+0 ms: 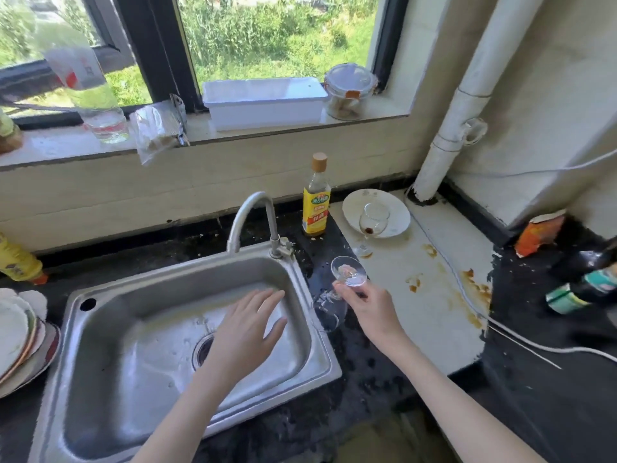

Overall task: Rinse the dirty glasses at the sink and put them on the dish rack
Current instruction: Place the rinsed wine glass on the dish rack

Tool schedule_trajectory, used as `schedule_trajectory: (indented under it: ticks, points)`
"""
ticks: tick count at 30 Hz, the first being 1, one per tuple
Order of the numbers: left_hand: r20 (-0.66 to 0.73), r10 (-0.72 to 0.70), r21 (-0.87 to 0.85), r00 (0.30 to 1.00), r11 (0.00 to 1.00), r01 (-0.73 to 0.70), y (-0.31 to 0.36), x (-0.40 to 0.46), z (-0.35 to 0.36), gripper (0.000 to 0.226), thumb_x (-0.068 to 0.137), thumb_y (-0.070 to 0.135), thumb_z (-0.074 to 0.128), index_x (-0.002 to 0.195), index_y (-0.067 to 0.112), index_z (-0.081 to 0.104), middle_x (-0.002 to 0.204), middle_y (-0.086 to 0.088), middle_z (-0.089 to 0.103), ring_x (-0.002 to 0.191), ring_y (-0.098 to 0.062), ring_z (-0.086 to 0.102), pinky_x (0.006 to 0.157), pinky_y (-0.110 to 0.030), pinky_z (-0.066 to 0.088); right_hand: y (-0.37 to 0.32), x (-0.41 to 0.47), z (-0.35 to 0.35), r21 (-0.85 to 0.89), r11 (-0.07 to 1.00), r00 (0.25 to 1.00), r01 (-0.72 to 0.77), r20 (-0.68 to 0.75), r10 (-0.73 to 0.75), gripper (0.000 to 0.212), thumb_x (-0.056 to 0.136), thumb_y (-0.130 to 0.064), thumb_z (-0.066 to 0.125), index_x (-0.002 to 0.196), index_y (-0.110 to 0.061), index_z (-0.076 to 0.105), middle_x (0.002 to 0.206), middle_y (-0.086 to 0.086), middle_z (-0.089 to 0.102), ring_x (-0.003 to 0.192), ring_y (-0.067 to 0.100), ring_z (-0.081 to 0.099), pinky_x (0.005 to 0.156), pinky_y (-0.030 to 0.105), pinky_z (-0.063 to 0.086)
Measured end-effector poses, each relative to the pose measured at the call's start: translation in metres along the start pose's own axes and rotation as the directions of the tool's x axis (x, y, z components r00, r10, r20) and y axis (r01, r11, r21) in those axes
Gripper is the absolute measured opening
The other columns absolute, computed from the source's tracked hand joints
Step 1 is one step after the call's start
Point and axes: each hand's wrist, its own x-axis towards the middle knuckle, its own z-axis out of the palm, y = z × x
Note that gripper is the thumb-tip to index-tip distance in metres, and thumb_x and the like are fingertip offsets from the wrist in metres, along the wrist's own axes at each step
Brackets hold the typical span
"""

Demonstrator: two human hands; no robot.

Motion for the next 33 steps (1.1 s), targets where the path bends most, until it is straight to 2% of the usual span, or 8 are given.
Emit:
schedule_trajectory:
  ticks: [2, 5, 7, 10, 16, 22, 28, 33]
  points:
    - [0.06, 0.082, -0.01, 0.995, 0.997, -0.081, 0.015, 0.004, -0.003, 0.064, 0.088, 0.054, 0.02, 0.13, 0.018, 0.052, 0.129, 0.0, 0.057, 0.121, -0.022, 0.053, 0.098, -0.038, 0.043, 0.001, -0.022, -0.014, -0.003, 1.0, 0.996, -0.021, -0.09, 0.021, 0.016, 0.088, -0.017, 0.063, 0.097, -0.007, 0.071, 0.082, -0.003, 0.067, 0.07, -0.014, 0.059, 0.062, 0.003, 0.041]
    - [0.126, 0.241, -0.029, 0.962, 0.97, -0.24, 0.041, 0.007, -0.005, 0.083, 0.083, 0.068, 0.0, 0.138, 0.022, 0.042, 0.14, 0.002, 0.047, 0.132, -0.02, 0.04, 0.107, -0.037, 0.033, 0.004, -0.061, -0.031, -0.012, 0.995, 0.969, -0.1, -0.229, 0.095, 0.023, 0.089, -0.026, 0.062, 0.098, -0.006, 0.071, 0.087, -0.001, 0.069, 0.077, -0.004, 0.06, 0.066, 0.004, 0.043]
    - [0.134, 0.348, -0.033, 0.928, 0.937, -0.346, 0.061, 0.003, -0.006, 0.076, 0.086, 0.064, 0.005, 0.138, 0.023, 0.041, 0.14, 0.002, 0.047, 0.131, -0.021, 0.041, 0.106, -0.038, 0.034, 0.006, -0.095, -0.043, 0.03, 0.989, 0.931, -0.146, -0.333, 0.148, 0.024, 0.089, -0.026, 0.061, 0.097, -0.006, 0.071, 0.086, -0.003, 0.068, 0.079, -0.004, 0.06, 0.067, 0.004, 0.042]
    - [0.147, 0.446, -0.036, 0.883, 0.894, -0.446, 0.095, -0.017, -0.008, 0.065, 0.089, 0.055, 0.017, 0.135, 0.02, 0.046, 0.135, 0.0, 0.053, 0.127, -0.024, 0.046, 0.103, -0.04, 0.038, 0.007, -0.151, -0.063, 0.087, 0.98, 0.86, -0.179, -0.47, 0.199, 0.018, 0.09, -0.019, 0.061, 0.098, -0.006, 0.071, 0.082, -0.007, 0.065, 0.07, -0.017, 0.058, 0.065, 0.0, 0.04]
    - [0.207, 0.637, -0.149, 0.742, 0.77, -0.62, 0.175, -0.074, 0.006, 0.069, 0.087, 0.06, 0.014, 0.137, 0.023, 0.044, 0.138, 0.002, 0.05, 0.132, -0.021, 0.041, 0.105, -0.037, 0.035, 0.017, -0.272, -0.103, 0.16, 0.951, 0.684, -0.264, -0.664, 0.302, 0.014, 0.09, -0.02, 0.061, 0.09, -0.01, 0.07, 0.075, -0.01, 0.066, 0.07, -0.01, 0.06, 0.064, 0.002, 0.039]
    - [0.277, 0.806, -0.258, 0.523, 0.587, -0.767, 0.273, -0.148, 0.026, 0.073, 0.083, 0.061, 0.008, 0.141, 0.027, 0.036, 0.145, 0.009, 0.039, 0.138, -0.013, 0.029, 0.11, -0.029, 0.026, 0.039, -0.405, -0.143, 0.239, 0.922, 0.519, -0.304, -0.77, 0.371, 0.008, 0.089, -0.017, 0.062, 0.09, -0.014, 0.069, 0.075, -0.017, 0.066, 0.069, -0.015, 0.059, 0.068, 0.002, 0.04]
    - [0.232, 0.925, -0.349, 0.301, 0.368, -0.862, 0.399, -0.224, 0.055, 0.059, 0.093, 0.055, 0.02, 0.127, 0.019, 0.053, 0.126, 0.002, 0.058, 0.118, -0.019, 0.055, 0.094, -0.035, 0.047, 0.07, -0.548, -0.206, 0.274, 0.897, 0.333, -0.346, -0.858, 0.391, 0.006, 0.088, -0.019, 0.064, 0.088, -0.018, 0.069, 0.075, -0.013, 0.068, 0.07, -0.006, 0.061, 0.066, 0.006, 0.042]
    - [0.273, 0.939, -0.42, 0.211, 0.314, -0.851, 0.503, -0.295, 0.083, 0.078, 0.079, 0.062, 0.003, 0.142, 0.028, 0.031, 0.148, 0.01, 0.032, 0.138, -0.011, 0.027, 0.111, -0.029, 0.025, 0.091, -0.648, -0.267, 0.299, 0.878, 0.246, -0.374, -0.881, 0.404, 0.01, 0.09, -0.018, 0.06, 0.087, -0.015, 0.069, 0.079, -0.01, 0.07, 0.074, -0.004, 0.064, 0.07, 0.007, 0.045]
